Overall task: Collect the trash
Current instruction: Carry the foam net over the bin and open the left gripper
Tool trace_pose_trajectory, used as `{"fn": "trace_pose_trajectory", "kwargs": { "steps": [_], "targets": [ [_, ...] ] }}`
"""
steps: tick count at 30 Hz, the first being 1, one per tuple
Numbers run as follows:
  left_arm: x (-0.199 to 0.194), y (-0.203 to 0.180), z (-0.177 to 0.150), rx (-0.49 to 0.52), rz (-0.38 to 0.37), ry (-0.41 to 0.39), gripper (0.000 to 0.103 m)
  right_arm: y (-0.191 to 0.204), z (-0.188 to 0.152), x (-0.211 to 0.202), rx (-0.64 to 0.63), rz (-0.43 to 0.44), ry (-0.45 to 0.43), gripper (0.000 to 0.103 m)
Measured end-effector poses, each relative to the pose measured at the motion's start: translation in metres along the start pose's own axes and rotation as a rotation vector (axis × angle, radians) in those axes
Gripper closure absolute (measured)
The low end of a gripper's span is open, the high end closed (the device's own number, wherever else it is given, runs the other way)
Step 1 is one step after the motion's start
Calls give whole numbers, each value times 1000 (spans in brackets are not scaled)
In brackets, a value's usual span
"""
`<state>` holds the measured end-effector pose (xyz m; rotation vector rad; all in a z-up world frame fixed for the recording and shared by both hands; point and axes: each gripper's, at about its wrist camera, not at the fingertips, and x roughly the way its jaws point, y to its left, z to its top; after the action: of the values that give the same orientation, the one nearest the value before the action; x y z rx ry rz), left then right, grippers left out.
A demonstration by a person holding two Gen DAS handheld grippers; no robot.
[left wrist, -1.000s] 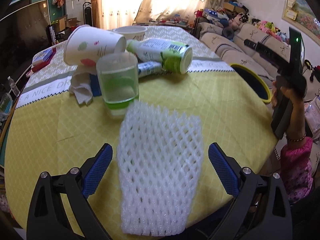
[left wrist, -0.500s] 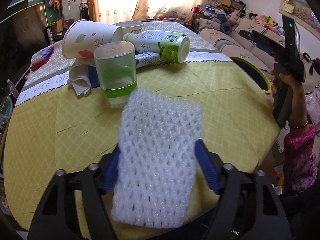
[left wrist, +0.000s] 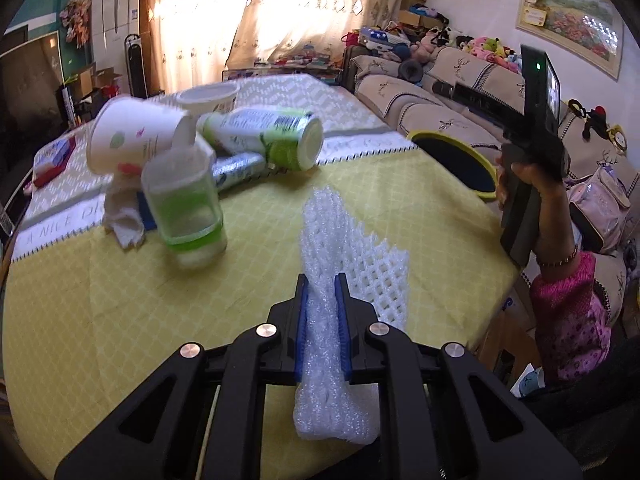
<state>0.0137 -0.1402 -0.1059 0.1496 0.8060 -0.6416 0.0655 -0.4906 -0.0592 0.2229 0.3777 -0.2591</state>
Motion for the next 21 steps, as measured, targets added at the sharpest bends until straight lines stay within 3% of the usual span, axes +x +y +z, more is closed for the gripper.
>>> {"fn": "trace_pose_trajectory", "kwargs": {
  "steps": [6,14,21],
  "targets": [
    [13,-22,46,74,-29,-37,90,-23,10,-18,3,-79,-7,23],
    [79,-92,121,190,-182,-8,90,-87,23,-67,55,-265,-85,23],
    [145,-165,173,289,-247,16,89,-127,19,-87,101,-349,-96,23]
  ]
}}
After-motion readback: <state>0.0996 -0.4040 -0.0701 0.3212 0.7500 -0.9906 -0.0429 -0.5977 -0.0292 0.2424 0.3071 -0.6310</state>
